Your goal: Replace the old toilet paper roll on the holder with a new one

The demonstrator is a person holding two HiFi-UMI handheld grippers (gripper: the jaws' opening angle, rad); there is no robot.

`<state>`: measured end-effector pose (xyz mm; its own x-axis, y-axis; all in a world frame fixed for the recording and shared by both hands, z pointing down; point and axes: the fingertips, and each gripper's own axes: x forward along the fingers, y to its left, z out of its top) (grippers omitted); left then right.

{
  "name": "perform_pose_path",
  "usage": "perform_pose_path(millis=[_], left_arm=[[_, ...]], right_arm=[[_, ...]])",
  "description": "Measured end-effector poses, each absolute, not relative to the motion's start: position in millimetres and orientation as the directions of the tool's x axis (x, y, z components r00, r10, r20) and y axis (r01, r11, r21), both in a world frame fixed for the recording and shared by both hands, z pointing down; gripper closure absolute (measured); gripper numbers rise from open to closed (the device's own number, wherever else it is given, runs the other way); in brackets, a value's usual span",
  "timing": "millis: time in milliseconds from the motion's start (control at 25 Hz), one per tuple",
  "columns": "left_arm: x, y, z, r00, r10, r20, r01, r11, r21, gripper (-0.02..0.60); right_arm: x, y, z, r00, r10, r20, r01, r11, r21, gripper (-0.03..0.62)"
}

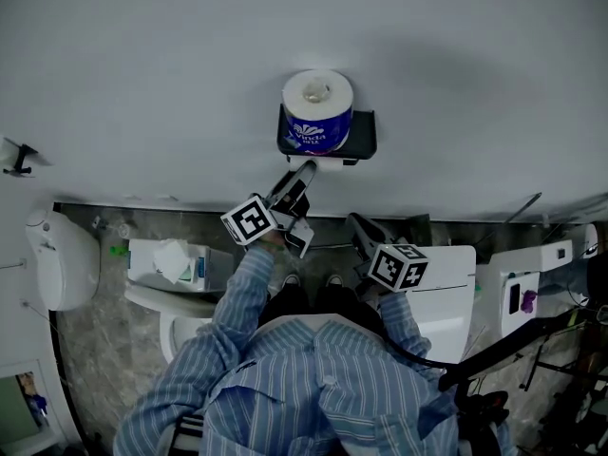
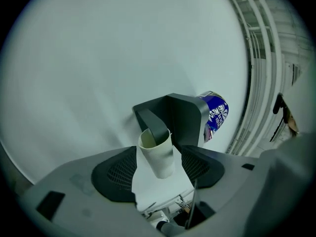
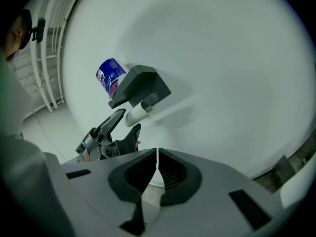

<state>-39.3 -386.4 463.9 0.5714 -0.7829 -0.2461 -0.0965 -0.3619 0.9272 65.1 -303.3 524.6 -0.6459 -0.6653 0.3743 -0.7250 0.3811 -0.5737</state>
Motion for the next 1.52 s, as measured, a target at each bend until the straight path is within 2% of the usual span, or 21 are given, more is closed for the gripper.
perform_pose_path(millis=[120,200,360,640,1000,1120,1240,1520], left_arm=[[-40,-390,460,0.554,-0.783,-0.282,-0.053,-0.372,0.927,0.324],[-46,-393,457,0.52,-0.799,-0.302,-0.046,-0.379,0.924,0.393],[-48,-394,453,0.509,-0.806,-0.304,-0.075,-0.393,0.916,0.399],[-18,-392,448,0.577,-0.762,-0.294,-0.093,-0.419,0.903,0.405],[43,-399,457,0.658,-0.71,-0.252,-0.088,-0.404,0.911,0.405],[59,-399,466,0.697,-0.69,-0.193,-0.151,-0.405,0.902,0.405],[76,-400,462,0.752,-0.641,-0.155,-0.256,-0.5,0.828,0.405],[102,-382,470,0.82,-0.573,-0.007,-0.421,-0.611,0.67,0.405]], right_arm=[[71,-307,527,-0.656,-0.656,0.374,-0.717,0.385,-0.581,0.588],[75,-308,529,-0.66,-0.65,0.376,-0.713,0.386,-0.586,0.588],[83,-309,532,-0.665,-0.645,0.377,-0.707,0.381,-0.596,0.589],[93,-315,534,-0.659,-0.652,0.375,-0.706,0.364,-0.607,0.588],[133,-322,535,-0.63,-0.682,0.373,-0.719,0.331,-0.611,0.589],[144,-323,536,-0.62,-0.69,0.372,-0.724,0.321,-0.611,0.589],[154,-324,536,-0.614,-0.696,0.373,-0.726,0.313,-0.612,0.588],[159,-327,536,-0.626,-0.688,0.366,-0.722,0.334,-0.606,0.588]])
